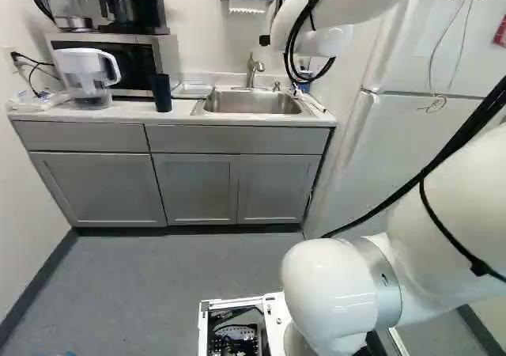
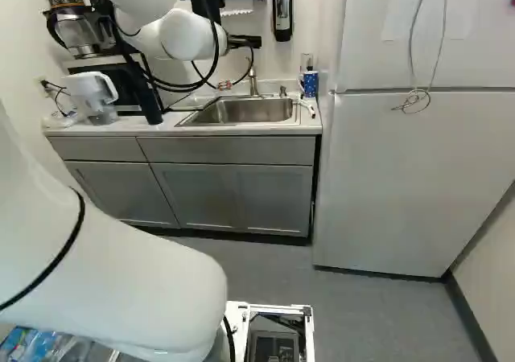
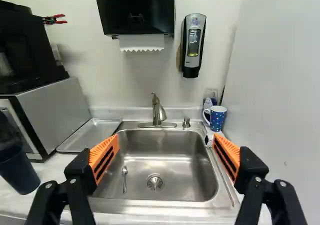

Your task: Rinse the cup and place it in the tray

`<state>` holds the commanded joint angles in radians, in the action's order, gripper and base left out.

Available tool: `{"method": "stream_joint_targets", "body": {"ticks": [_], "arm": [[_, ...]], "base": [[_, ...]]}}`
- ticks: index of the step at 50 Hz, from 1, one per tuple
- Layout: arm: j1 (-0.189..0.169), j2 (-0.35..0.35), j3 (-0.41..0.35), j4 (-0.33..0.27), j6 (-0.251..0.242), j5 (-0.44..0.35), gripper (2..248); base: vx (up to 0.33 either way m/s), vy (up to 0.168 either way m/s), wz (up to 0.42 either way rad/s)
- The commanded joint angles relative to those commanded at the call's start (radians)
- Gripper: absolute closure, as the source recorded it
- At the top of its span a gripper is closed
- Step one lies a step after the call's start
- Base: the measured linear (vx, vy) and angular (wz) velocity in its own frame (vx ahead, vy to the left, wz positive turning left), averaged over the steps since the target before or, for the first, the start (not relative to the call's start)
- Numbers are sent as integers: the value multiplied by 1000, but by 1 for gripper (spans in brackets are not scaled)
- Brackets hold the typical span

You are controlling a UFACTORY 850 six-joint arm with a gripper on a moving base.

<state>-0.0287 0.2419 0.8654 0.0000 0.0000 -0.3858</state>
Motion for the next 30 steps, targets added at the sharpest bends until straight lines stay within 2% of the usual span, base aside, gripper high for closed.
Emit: {"method": "stream_joint_targets", "body": {"ticks": [18, 30], "arm": [[0, 0, 0, 0, 0, 0, 3], [0, 0, 0, 0, 0, 0, 3]], "base": [[145, -80, -11], [136, -8, -10]]}}
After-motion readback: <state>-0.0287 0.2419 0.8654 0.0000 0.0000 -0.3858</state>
